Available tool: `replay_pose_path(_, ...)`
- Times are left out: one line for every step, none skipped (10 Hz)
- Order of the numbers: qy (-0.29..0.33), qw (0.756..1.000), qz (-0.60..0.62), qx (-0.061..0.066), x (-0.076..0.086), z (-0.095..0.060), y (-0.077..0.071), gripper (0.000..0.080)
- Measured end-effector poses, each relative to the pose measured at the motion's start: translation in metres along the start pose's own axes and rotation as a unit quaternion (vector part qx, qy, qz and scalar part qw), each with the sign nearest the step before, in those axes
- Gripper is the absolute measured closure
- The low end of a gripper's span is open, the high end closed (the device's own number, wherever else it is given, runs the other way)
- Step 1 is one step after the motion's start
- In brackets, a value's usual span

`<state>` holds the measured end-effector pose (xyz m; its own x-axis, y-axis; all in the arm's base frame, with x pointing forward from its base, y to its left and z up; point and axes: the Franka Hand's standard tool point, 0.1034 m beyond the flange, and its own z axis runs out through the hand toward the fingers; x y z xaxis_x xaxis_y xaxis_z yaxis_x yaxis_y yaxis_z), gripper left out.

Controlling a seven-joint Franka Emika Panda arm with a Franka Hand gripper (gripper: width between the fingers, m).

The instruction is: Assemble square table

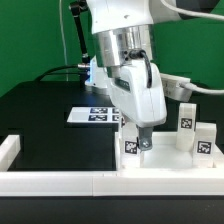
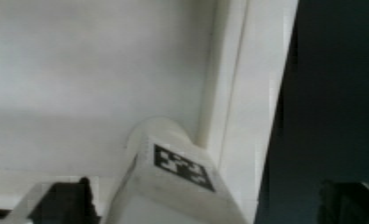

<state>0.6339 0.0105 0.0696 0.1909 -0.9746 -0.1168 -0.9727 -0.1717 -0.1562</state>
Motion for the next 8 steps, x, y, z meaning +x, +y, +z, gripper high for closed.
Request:
replay_pose_path(0.001,0.999,-0.036,0.0,0.001,0.0,0.0,0.0159)
replay_pose_path(0.001,0.998,-0.07,-0.001,0.001,0.0,0.0,0.0151)
replay_pose_path(0.004,0.988,-0.151,-0.005,0.003,0.001,0.002,0.0151)
replay_pose_path(0.007,0.967,-0.253,-0.015,0.007,0.004,0.005,0.0151)
replay_pose_path(0.003,0.947,-0.322,-0.02,0.008,0.004,0.006,0.0151)
replay_pose_path(0.005,0.931,-0.365,-0.017,0.011,0.002,0.006,0.0151)
replay_pose_path(0.018,0.926,-0.378,-0.01,0.014,0.0,0.006,0.0151)
replay_pose_path(0.017,0.928,-0.372,-0.011,0.014,0.001,0.008,0.0151)
